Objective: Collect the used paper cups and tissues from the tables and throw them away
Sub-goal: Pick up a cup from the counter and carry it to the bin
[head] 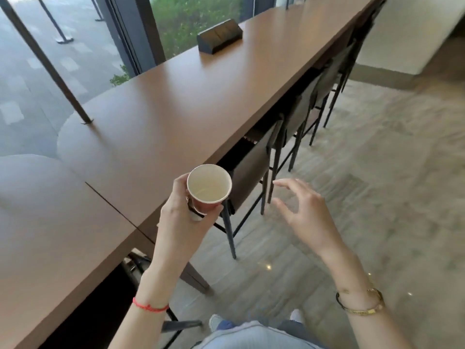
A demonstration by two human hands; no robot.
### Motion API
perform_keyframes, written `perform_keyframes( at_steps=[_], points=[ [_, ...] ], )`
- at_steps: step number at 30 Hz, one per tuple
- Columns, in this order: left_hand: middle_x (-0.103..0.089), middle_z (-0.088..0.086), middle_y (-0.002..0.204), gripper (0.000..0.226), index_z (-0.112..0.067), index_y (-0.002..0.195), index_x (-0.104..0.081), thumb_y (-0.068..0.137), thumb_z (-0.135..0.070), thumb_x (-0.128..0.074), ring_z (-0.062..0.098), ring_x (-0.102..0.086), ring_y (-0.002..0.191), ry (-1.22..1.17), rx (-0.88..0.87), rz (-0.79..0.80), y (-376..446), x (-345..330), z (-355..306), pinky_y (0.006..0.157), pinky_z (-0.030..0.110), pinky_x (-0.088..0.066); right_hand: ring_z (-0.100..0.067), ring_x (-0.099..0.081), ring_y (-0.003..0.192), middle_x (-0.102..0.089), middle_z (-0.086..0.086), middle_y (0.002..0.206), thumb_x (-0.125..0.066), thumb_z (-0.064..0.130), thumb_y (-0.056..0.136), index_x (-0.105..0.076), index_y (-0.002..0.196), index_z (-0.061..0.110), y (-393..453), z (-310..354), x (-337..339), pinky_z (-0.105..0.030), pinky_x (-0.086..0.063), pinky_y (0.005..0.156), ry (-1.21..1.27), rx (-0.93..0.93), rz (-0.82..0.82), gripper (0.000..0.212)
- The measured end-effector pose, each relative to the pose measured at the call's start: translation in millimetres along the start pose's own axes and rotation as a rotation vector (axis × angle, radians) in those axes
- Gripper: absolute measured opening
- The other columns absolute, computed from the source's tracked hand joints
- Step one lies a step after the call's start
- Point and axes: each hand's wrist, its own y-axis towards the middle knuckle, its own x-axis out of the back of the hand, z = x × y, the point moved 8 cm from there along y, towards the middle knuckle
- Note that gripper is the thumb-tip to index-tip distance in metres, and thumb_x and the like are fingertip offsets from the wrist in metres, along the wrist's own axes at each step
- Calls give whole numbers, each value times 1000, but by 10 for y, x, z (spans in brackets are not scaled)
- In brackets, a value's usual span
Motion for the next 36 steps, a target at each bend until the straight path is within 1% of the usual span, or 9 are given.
perform_keyframes(
  at_steps=[2,6,11,13,17,25,30,33,36],
  points=[
    [-54,-27,111,67,-30,127,-43,72,-35,-81,3,-56,102,1,-51,57,2,-314,-220,80,12,-44,-5,-52,116,-60,14,118,-62,30,90,-58,121,26,-204,-249,256,-16,-36,99,-12,-45,-52,32],
    [-54,-37,106,64,-35,124,-43,72,-37,-81,-13,-54,98,-69,-121,166,-73,-1018,-712,74,2,-40,-7,-54,113,-60,12,116,-63,29,89,-59,119,25,-702,-828,823,-19,-39,98,-42,-144,-149,31],
    [-52,-37,110,63,-31,124,-44,73,-35,-81,-14,-51,104,-138,-215,312,-322,-2008,-1439,82,6,-42,-17,-58,110,-63,5,112,-66,22,88,-62,117,19,-1462,-1574,1661,-30,-44,97,-113,-283,-273,30],
    [-53,-38,109,63,-33,123,-44,73,-38,-81,-11,-53,101,-163,-245,368,-435,-2408,-1745,79,4,-40,-17,-58,110,-64,5,112,-67,19,87,-62,116,18,-1776,-1851,2002,-29,-43,96,-137,-351,-323,29],
    [-58,-23,109,64,-29,124,-45,72,-39,-81,5,-58,98,-194,-303,470,-676,-3197,-2342,75,19,-47,-16,-57,110,-64,4,112,-68,17,87,-63,115,17,-2385,-2383,2630,-18,-37,94,-182,-492,-398,29],
    [-52,-42,104,61,-33,120,-44,71,-43,-80,-17,-53,94,-248,-433,699,-1009,-4578,-3336,72,1,-40,-17,-56,114,-64,1,117,-66,19,88,-63,118,14,-3279,-3241,3514,-20,-38,97,-227,-720,-570,30],
    [-57,-28,106,63,-32,121,-45,72,-44,-81,3,-61,96,-247,-507,805,-1078,-5517,-3920,72,11,-44,-12,-54,116,-63,5,119,-65,22,89,-61,120,17,-3661,-3871,3904,-21,-38,99,-227,-851,-675,32],
    [-58,-27,107,63,-33,122,-45,71,-45,-81,7,-62,98,-271,-554,850,-1070,-6134,-4318,74,20,-46,-11,-54,116,-63,7,118,-65,23,89,-60,121,19,-3795,-4292,4193,-26,-43,99,-228,-901,-744,32],
    [-60,-21,110,62,-31,121,-45,72,-43,-81,9,-62,99,-288,-592,881,-999,-6777,-4768,77,25,-48,-9,-54,116,-62,9,120,-64,25,89,-59,121,22,-3851,-4799,4573,-23,-42,98,-222,-954,-780,32]
  ],
)
